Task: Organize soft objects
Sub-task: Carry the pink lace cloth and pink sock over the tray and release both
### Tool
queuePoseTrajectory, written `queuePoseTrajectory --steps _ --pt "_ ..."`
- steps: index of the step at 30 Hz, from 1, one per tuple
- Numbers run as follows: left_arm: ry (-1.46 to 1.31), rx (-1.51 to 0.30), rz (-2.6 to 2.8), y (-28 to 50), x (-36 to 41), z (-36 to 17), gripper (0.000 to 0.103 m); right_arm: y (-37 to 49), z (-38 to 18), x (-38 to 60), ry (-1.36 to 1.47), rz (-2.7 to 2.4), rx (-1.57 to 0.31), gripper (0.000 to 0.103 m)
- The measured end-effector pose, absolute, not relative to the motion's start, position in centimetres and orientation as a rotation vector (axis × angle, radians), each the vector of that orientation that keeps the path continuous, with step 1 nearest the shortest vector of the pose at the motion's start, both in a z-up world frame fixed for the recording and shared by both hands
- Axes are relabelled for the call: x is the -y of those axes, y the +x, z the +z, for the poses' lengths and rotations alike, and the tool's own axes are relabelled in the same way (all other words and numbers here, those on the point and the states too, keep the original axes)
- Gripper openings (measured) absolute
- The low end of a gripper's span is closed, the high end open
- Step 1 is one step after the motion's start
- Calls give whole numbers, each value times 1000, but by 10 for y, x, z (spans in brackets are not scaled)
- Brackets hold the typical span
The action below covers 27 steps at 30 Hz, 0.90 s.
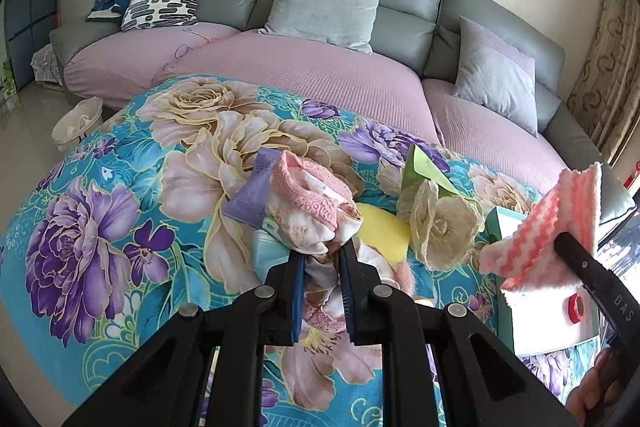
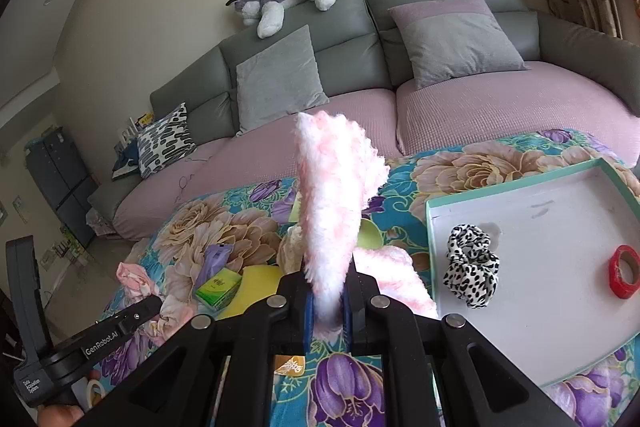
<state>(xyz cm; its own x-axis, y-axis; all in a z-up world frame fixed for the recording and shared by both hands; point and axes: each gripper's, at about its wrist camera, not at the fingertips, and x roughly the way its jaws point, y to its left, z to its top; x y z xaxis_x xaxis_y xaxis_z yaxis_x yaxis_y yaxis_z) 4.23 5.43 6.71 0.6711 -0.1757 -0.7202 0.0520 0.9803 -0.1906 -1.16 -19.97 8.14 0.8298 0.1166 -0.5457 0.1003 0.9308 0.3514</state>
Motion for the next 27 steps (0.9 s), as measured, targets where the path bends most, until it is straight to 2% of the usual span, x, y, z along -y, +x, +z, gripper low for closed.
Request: queuePoseTrajectory --steps 11,27 --pt "-112 -835 -217 43 -19 69 17 -20 75 242 395 -125 -595 11" --pt "62 -842 -488 41 106 85 17 -47 69 330 453 -387 -568 11"
